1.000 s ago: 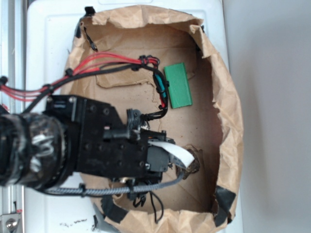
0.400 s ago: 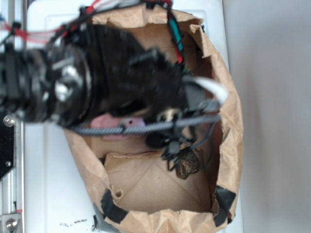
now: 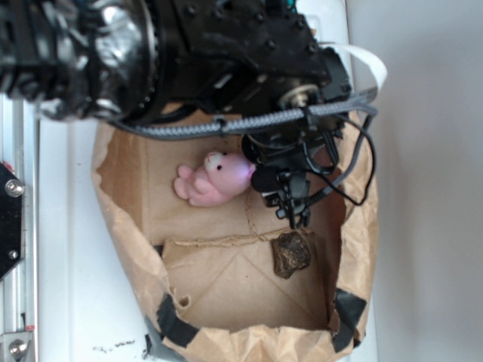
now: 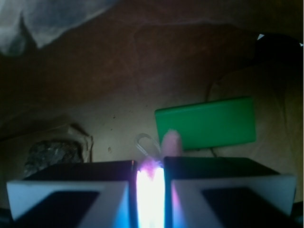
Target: Grab the pink bunny.
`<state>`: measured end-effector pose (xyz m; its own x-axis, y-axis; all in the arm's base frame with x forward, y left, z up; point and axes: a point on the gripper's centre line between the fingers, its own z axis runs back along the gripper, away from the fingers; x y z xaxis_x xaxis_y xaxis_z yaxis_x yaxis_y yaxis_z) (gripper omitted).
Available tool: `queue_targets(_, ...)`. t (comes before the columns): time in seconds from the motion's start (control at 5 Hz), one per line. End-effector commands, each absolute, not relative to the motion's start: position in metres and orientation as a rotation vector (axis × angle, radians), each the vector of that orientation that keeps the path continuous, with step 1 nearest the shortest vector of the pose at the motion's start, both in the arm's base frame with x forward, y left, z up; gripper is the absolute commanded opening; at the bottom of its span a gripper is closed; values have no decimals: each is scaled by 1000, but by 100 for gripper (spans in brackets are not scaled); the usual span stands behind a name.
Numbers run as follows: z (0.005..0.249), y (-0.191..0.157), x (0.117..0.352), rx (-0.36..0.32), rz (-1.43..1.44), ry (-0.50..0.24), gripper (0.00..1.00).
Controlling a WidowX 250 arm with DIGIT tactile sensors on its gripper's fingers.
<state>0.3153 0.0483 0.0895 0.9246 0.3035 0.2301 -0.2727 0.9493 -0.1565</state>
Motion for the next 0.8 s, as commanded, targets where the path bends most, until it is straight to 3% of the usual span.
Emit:
queue_targets(0.0,128,66,314,-111,292,-332,0)
queue_targets(0.4,185,66,300,-109,311,-306,0)
queue_targets(0.6,211,61,291,-67,330,-335,0)
